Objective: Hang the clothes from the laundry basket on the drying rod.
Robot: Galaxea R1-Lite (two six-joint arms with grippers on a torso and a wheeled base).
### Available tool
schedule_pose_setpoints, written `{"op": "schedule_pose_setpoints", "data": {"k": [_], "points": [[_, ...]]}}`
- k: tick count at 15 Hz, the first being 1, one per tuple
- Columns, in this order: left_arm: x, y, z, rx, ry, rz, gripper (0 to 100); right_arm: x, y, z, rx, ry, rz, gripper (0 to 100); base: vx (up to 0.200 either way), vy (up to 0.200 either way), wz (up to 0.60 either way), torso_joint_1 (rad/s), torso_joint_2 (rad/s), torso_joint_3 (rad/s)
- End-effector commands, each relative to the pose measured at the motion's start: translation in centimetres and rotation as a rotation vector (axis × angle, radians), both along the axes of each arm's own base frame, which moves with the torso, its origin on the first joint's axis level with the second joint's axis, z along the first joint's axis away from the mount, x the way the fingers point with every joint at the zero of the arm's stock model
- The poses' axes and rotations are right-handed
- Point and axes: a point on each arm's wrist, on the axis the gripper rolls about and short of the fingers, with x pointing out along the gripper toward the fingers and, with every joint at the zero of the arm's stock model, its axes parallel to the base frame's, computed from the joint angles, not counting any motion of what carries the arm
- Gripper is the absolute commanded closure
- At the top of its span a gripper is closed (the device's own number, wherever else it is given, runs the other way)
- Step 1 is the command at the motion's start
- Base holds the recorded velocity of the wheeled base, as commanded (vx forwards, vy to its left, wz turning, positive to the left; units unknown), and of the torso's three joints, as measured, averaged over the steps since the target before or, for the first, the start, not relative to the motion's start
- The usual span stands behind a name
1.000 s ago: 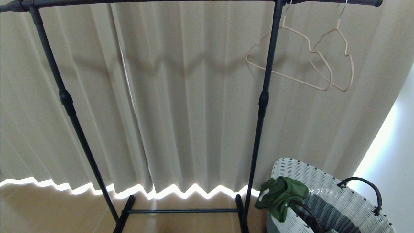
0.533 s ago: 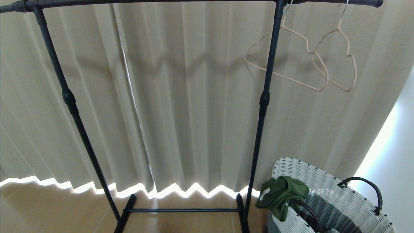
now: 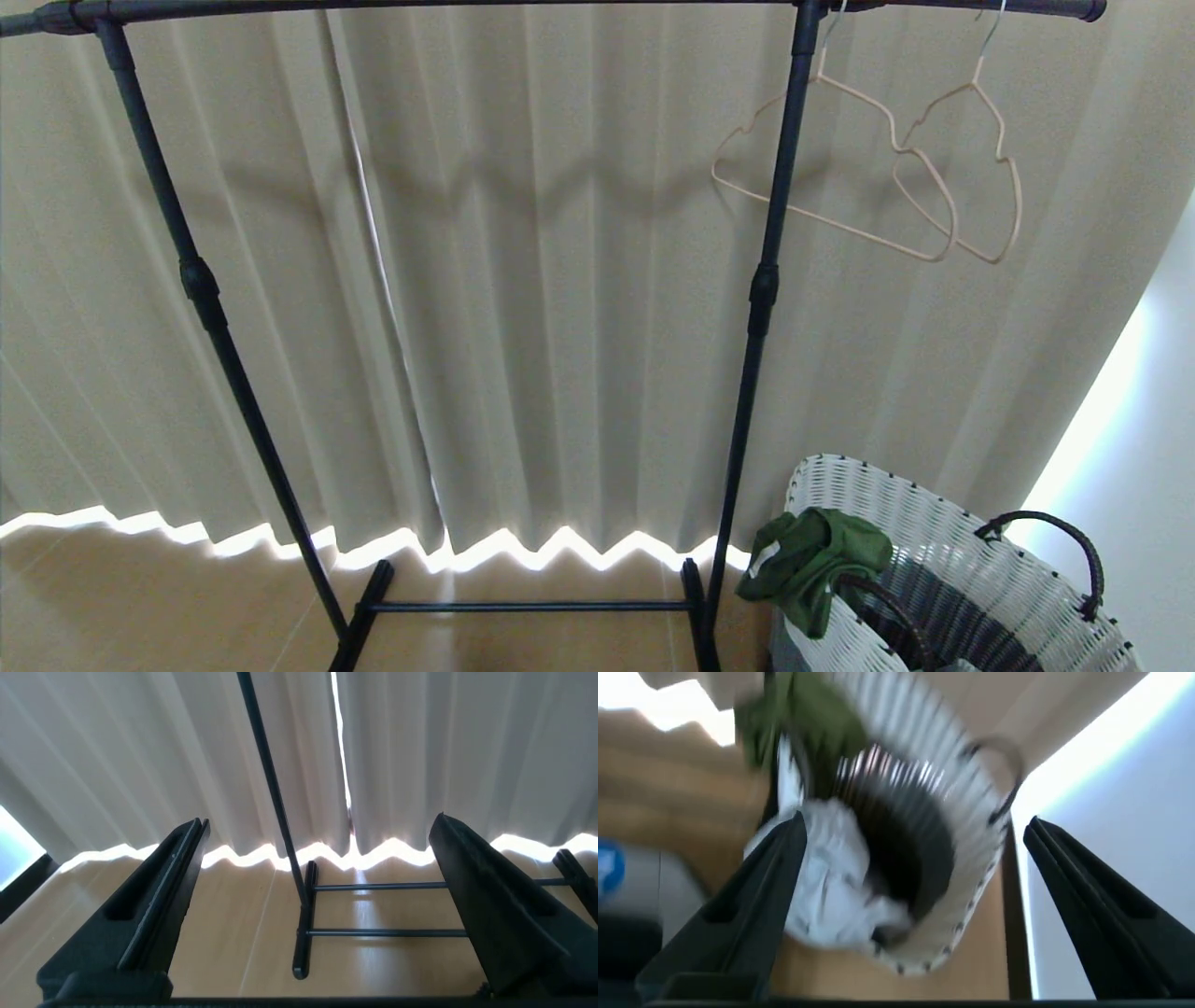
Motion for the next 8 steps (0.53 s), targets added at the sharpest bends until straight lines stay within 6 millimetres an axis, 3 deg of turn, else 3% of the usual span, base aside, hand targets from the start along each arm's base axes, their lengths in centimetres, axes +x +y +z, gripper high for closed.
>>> {"op": "schedule_pose_setpoints", "data": {"k": [1,3,6,8], "points": [[0.0,0.0,0.0,0.002,0.001,0.0,0,6.0,0.8,-1.7,-0.04,0.366,0.055,0,0.0,0.0,0.0,0.0,0.0,0.0],[0.0,0.0,0.0,0.0,0.001,0.0,0,6.7,1.1,-2.4,-0.05,0.433,0.078,0,0.0,0.0,0.0,0.0,0.0,0.0],[0.0,0.0,0.0,-0.001,0.001,0.001,0,9.1,2.1,-5.0,-0.088,0.659,0.124,0,0.0,0.0,0.0,0.0,0.0,0.0],[0.0,0.0,0.0,-0.003,-0.001,0.002,0,10.2,2.3,-5.8,-0.092,0.677,0.12,0,0.0,0.0,0.0,0.0,0.0,0.0]]}}
